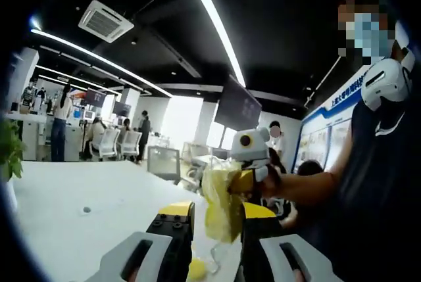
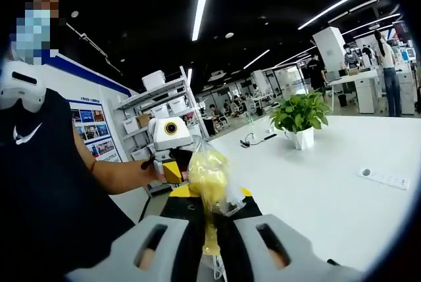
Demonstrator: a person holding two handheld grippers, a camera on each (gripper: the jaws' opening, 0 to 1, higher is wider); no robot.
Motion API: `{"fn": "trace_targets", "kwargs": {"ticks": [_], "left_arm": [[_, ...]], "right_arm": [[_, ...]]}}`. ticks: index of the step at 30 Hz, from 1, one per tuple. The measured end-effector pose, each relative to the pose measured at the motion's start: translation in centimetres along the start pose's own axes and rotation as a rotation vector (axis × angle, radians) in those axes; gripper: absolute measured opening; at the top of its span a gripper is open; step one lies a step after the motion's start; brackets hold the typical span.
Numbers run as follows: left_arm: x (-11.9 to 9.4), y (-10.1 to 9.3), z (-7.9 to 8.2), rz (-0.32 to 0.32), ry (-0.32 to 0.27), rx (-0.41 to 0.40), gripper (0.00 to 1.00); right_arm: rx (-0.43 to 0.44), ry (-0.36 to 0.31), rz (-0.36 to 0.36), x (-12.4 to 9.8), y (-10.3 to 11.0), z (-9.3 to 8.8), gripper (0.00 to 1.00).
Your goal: Compare the silicone blocks by pressing each to a similar depth, holding the contact briefly, and releasing to observe deformation and rebound differences across the visible hardness samples.
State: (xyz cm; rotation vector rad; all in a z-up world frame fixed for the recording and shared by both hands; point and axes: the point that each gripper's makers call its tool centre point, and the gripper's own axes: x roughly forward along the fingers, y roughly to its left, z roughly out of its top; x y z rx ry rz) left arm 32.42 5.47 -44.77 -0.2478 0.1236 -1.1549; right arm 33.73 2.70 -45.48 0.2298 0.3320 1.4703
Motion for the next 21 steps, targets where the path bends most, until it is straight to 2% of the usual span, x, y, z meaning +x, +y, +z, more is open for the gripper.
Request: {"fn": "trace_targets", "kwargs": {"ticks": [3,8,13,21], "left_arm": [[0.0,-0.1,0.8,-0.001,-0.035,-0.011,0.24],[0.1,0.0,1.6,0.001,-0.047,-0.013,0.17],[0.4,-0.1,2.1,0.002,-0.058,-0.022,0.15],[1.1,-0.7,2.3,-0.029,-0.069,-0.048,0.12]], "right_arm": [[-0.011,0.004,0.008,0.1,0.1,-0.3,0.01],[-0.011,0.001,0.011,0.0,0.0,-0.4,0.01],[-0.012,-0.004,0.019,-0.1,0.2,-0.4,0.01],[-0.020,-0.024,0.040,-0.1,0.6,-0.2,0.01]]}}
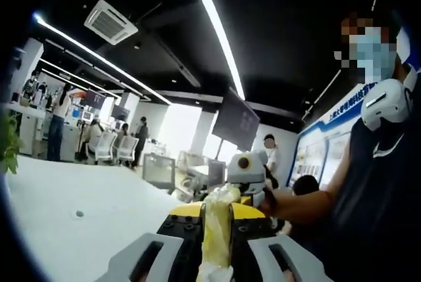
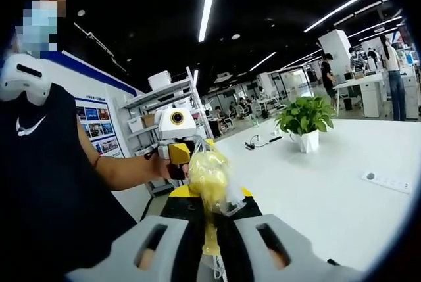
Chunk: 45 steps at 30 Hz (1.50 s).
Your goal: Compare the silicone blocks by pressing each to a similar depth, holding the contact briefly, and releasing to observe deformation and rebound differences across the visible hardness samples.
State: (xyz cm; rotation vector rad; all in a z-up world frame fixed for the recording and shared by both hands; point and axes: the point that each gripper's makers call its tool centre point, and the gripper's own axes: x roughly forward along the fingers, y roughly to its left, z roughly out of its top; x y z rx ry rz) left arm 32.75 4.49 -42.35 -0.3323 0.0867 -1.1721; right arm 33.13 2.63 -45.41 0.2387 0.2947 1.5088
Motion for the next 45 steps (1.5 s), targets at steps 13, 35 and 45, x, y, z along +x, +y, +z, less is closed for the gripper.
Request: {"fn": "trace_targets", "kwargs": {"ticks": [13,35,45], "left_arm": [[0.0,-1.0,0.8,-0.053,-0.046,-0.049,0.08],[0.9,-0.7,1.5,-0.027,-0.035,0.017,0.00],[1.5,-0.5,1.7,-0.025,-0.047,0.019,0.00]], "right_arm": [[0.005,-0.042,0.046,-0.2,0.7,0.6,0.01],[-0.048,-0.123,-0.010,-0.7,-0.5,1.6,0.26],[-0.032,-0.184,-0.113,-1.3,-2.7,2.5,0.90]]}}
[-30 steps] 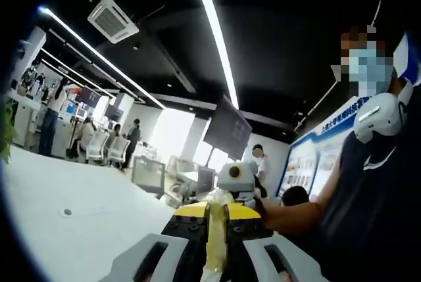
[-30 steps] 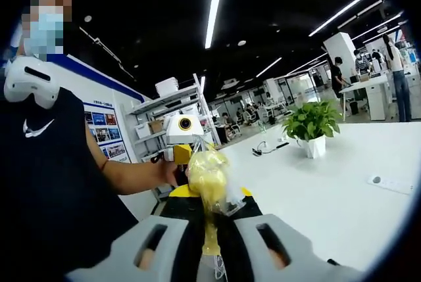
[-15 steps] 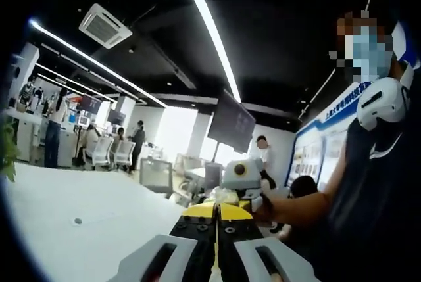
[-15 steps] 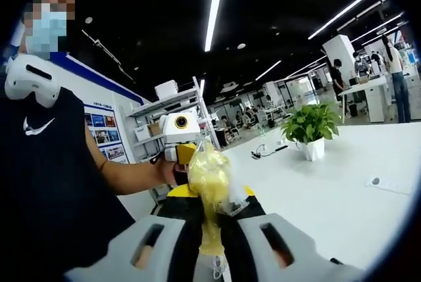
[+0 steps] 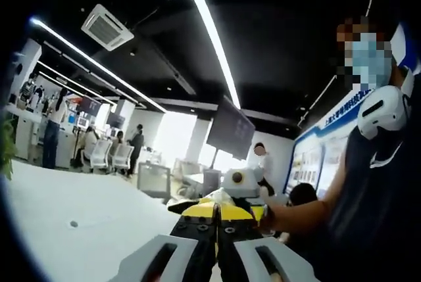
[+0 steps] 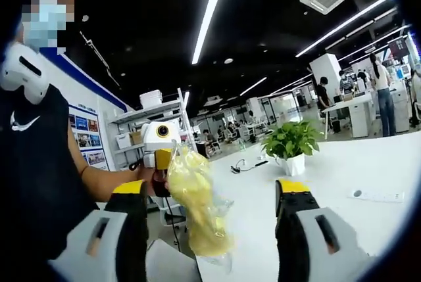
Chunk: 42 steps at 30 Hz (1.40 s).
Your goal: Compare the silicone blocks by pressing each to a similar depth, holding the contact briefly, and releasing to observe deformation and rebound differences across the visible hardness samples.
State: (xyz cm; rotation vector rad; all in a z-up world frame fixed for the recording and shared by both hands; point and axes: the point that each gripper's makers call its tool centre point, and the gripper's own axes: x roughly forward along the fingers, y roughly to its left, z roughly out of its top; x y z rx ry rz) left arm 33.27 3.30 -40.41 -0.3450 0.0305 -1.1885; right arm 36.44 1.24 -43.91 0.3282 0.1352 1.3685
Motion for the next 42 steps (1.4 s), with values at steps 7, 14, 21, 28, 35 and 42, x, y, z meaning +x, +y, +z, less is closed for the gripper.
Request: {"fn": "trace_targets", "kwargs": {"ticks": [7,14,21,28,35,42], "left_arm": [[0.1,0.1,0.3,0.006,-0.013,-0.002,0.00],[0.6,0.5,0.0,0.029,0.012,0.001,0.00],[0.5,0.7,-0.1,0.048,0.015,-0.046,0.00],[0.8,0.9,1.1,0.053,0.006,-0.035,0.00],[0.9,1.9,0.8,0.074,0.015,-0.062,0.00],[0.6,2.9,-1.5,0.099,0.040,-0.125,0.00]], "right_arm": [[-0.003,-0.018,-0.032,-0.6,-0.8,0.7,0.97],[-0.003,-0.035,-0.070,-1.6,-1.9,1.3,0.97],[-0.006,-0.028,-0.119,-3.3,-2.9,0.9,0.97],[-0.037,-0.018,-0.181,-6.0,-3.6,0.4,0.97],[-0.185,0.088,-0.312,-10.0,-5.2,-2.2,0.97],[-0.130,0.101,-0.409,-14.2,-6.3,-4.8,0.97]]}}
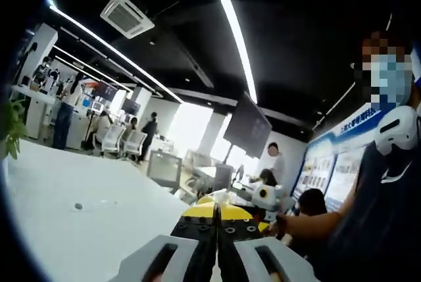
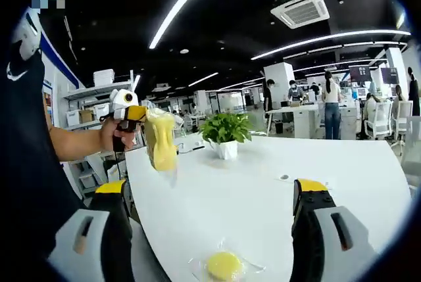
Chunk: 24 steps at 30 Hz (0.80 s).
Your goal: Compare the silicone blocks by pressing each to a similar depth, holding the contact briefly, and releasing to observe deformation and rebound differences across the visible hardness samples.
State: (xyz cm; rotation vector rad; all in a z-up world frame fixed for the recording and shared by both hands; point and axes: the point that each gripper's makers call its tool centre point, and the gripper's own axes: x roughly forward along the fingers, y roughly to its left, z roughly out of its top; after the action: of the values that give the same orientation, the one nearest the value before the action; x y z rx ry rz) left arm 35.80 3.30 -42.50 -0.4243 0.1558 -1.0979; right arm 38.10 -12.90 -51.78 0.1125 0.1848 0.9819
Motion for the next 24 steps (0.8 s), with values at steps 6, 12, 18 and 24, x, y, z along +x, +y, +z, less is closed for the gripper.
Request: {"fn": "trace_targets", "kwargs": {"ticks": [6,12,18,24], "left_arm": [[-0.8,1.6,-2.5,0.033,0.012,-0.085,0.00],[-1.7,4.3,-5.7,0.065,0.010,-0.219,0.00],[-2.4,7.0,-10.9,0.102,0.054,-0.318,0.00],[-3.7,11.1,-16.0,0.196,0.089,-0.462,0.00]], "right_arm": [[0.046,-0.007,-0.078,-2.3,-0.8,-1.7,0.97],[0.067,0.001,-0.116,-3.5,-1.4,-2.7,0.97],[0.074,0.011,-0.138,-3.8,-1.8,-3.2,0.97],[0.048,0.060,-0.143,-3.9,-1.5,-4.6,0.97]]}}
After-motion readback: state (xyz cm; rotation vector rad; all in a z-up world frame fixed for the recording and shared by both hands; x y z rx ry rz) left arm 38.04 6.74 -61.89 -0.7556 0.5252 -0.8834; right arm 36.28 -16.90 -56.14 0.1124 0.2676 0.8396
